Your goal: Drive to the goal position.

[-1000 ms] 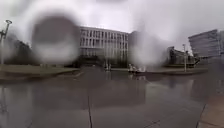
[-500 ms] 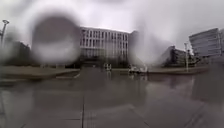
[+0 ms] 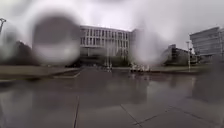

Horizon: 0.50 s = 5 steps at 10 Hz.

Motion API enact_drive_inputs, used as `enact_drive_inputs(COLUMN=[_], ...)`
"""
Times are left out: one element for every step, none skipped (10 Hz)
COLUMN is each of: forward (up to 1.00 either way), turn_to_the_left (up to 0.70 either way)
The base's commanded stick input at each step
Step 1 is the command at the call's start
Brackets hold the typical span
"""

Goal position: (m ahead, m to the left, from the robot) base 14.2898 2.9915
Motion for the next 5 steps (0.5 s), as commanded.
enact_drive_inputs(forward=[0.7, 0.7, 0.7, 0.7, 0.7], turn_to_the_left=[0.12, 0.0, 0.0, 0.0, 0.0])
